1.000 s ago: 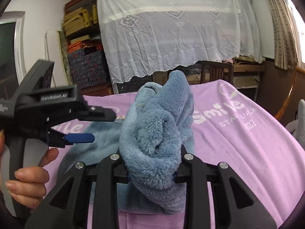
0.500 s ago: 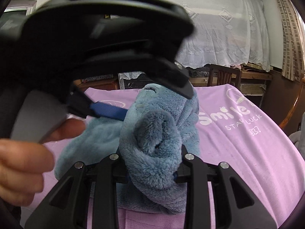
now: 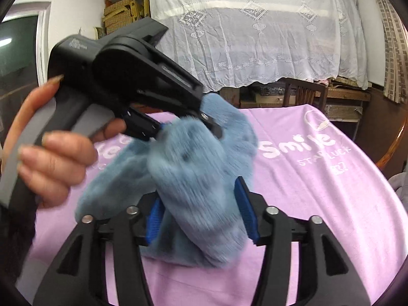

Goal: Fold large clothes

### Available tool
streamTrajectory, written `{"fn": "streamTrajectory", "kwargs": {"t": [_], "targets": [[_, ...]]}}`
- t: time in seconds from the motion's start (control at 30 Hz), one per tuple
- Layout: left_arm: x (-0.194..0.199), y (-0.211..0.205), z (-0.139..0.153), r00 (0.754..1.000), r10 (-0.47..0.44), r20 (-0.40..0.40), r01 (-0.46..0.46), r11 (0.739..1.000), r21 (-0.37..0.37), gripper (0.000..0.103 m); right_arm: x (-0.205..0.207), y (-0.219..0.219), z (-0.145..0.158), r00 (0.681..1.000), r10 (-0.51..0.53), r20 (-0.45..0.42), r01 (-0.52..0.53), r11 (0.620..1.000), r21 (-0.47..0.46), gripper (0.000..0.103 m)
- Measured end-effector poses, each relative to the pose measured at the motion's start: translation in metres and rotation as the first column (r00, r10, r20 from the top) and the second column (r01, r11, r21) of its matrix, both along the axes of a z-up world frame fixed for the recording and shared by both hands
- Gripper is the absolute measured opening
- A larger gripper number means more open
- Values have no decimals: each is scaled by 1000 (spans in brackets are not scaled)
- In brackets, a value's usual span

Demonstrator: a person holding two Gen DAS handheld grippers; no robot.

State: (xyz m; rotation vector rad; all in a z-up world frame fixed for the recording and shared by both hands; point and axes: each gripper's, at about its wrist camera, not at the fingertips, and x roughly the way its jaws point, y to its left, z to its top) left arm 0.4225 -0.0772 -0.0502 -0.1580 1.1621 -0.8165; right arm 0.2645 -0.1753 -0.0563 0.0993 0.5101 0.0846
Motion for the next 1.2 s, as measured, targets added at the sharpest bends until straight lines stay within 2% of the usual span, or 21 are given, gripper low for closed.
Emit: {"fn": "streamTrajectory", "kwargs": {"t": [0.1, 0.2, 0.23, 0.3, 0.47, 0.6, 0.8, 1.03, 1.2], "targets": [[3, -4, -3, 1000, -2, 7, 2, 1000, 0, 30, -3, 8, -1, 1000, -12, 6, 12, 999, -50, 50], [6, -3, -2, 1000, -2, 6, 2, 1000, -16, 28, -6, 15, 0, 998, -27, 53, 33, 992, -122, 27], [6, -2, -1, 1000, -4, 6, 4, 1000, -23, 28, -7, 15, 1, 997, -29, 65, 37, 991, -127, 22], [4, -3, 4, 1000, -13, 17, 14, 999, -34, 27, -10, 10, 5, 996, -43, 84, 52, 994, -101, 20], [-8, -4, 30, 995, -33, 99, 35, 999, -20, 27, -18, 6, 19, 990, -64, 126, 73, 995, -65, 19], [-17, 11, 53, 986, -18, 166, 20, 1000, -11, 27, -22, 25, 33, 985, -40, 166, 63, 989, -137, 19], [-21, 62, 73, 977, 51, 206, -42, 998, -49, 27, -17, 60, 58, 980, 33, 196, 9, 977, -211, 19], [-20, 140, 78, 965, 163, 204, -145, 984, -102, 27, -4, 121, 71, 967, 154, 202, -87, 949, -304, 19], [-15, 184, 57, 962, 219, 165, -202, 973, -112, 27, 4, 167, 63, 959, 226, 170, -150, 916, -371, 19]]}}
